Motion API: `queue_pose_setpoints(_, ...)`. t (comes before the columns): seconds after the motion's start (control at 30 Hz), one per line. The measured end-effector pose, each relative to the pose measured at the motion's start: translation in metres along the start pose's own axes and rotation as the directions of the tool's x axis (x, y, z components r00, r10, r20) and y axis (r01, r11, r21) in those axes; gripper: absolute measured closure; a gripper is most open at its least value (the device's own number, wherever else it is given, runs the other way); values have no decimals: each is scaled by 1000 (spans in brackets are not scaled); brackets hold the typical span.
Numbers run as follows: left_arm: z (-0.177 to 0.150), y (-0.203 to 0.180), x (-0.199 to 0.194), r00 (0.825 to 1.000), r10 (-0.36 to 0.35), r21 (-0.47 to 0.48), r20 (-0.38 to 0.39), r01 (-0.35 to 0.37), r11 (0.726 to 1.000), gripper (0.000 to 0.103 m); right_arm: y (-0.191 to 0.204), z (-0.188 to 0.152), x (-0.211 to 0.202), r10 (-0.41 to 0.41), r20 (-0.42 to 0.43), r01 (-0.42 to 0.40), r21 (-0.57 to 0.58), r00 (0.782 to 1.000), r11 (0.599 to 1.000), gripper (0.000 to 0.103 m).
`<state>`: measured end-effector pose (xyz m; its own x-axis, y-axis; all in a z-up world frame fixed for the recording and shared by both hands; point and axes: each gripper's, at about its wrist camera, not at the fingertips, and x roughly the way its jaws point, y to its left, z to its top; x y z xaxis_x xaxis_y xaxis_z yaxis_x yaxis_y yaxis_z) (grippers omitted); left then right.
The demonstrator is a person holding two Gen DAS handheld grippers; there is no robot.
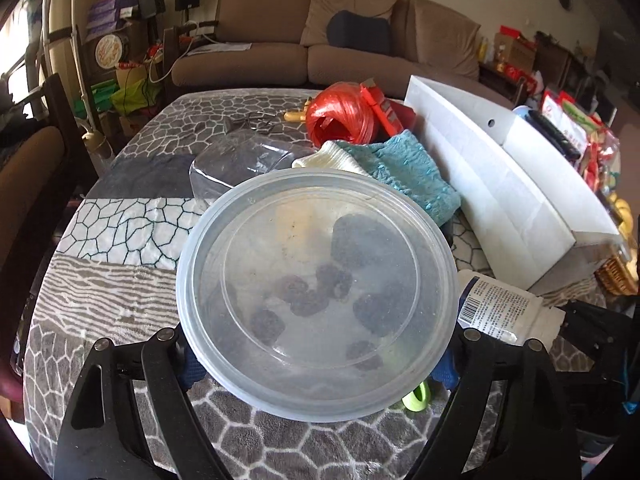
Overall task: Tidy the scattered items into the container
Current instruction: 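Carry both items into the white box and open both tools to release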
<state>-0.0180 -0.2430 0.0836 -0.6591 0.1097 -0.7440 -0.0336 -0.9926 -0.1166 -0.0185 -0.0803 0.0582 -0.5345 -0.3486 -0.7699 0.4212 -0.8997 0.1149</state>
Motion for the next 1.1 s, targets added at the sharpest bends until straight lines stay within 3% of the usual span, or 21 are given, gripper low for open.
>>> queue_pose_setpoints(0.13, 15, -20, -26, 999, -34, 12, 21, 33, 999, 20, -4, 4, -33, 4, 44, -4, -1, 999, 1000, 53)
queue_pose_setpoints(0.37, 52, -79, -70, 993, -82, 77, 88, 76, 994, 20, -38, 16, -109, 31, 162, -48, 103, 986, 993, 53)
queue_pose_setpoints(0.57, 83, -143, -80, 986, -131, 133, 103, 116, 984, 19, -83, 36, -166, -39, 247, -3, 167, 968, 986, 53)
queue_pose_setpoints(0.7, 98, -183, -64, 983, -163, 150, 81, 149, 977, 19, -122, 43, -183, -108, 258, 54, 209, 960, 976, 53)
queue_pose_setpoints(0.87, 108, -227, -18, 986, -165, 180, 23, 158, 971, 19, -172, 50, -173, -180, 220, 126, 238, 959, 963, 53)
queue_pose_setpoints(1.1, 103, -261, 66, 988, -123, 201, -92, 139, 970, 19, -243, 53, -108, -210, 74, 180, 294, 975, 939, 53)
